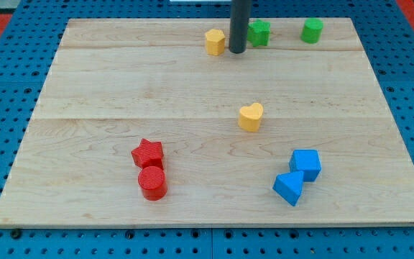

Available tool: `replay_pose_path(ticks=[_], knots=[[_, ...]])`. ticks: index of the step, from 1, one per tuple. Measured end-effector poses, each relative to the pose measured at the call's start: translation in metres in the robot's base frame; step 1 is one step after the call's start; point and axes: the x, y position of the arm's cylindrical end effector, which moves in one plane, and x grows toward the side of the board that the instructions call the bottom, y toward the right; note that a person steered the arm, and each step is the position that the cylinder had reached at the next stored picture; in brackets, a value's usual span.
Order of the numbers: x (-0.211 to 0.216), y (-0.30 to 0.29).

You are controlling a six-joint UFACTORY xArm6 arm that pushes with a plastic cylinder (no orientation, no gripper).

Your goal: Move your arm towards the yellow heart

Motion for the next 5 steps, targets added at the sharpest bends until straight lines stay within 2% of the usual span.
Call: replay_pose_path(ticks=[1, 2, 3, 4, 5], knots=[[-0.008, -0.034], [-0.010, -0.031], [0.035, 0.030], [0.065, 0.161], [0.118, 0.214]])
